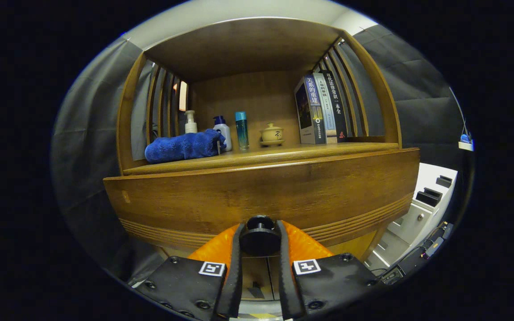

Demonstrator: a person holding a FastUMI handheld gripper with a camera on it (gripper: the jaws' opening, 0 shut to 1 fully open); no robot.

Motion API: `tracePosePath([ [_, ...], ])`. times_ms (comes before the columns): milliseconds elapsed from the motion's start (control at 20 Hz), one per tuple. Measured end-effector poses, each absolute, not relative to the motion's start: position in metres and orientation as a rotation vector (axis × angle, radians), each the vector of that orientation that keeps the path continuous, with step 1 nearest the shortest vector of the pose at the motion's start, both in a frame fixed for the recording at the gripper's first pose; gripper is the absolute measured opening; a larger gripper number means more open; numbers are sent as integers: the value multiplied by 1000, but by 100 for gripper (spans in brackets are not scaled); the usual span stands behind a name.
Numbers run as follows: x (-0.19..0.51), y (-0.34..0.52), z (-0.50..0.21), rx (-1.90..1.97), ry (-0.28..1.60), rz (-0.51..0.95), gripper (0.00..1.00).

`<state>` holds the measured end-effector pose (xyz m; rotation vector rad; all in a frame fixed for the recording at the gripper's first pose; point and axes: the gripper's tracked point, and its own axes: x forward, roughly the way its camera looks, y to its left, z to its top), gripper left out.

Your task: Pull open the drawer, take out the items inside it, and place them on the countertop above the cabinet.

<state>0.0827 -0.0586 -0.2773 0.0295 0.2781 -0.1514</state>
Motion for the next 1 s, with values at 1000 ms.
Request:
tracePosePath([
  [1000, -40, -29, -266, 85, 389, -126, 42],
])
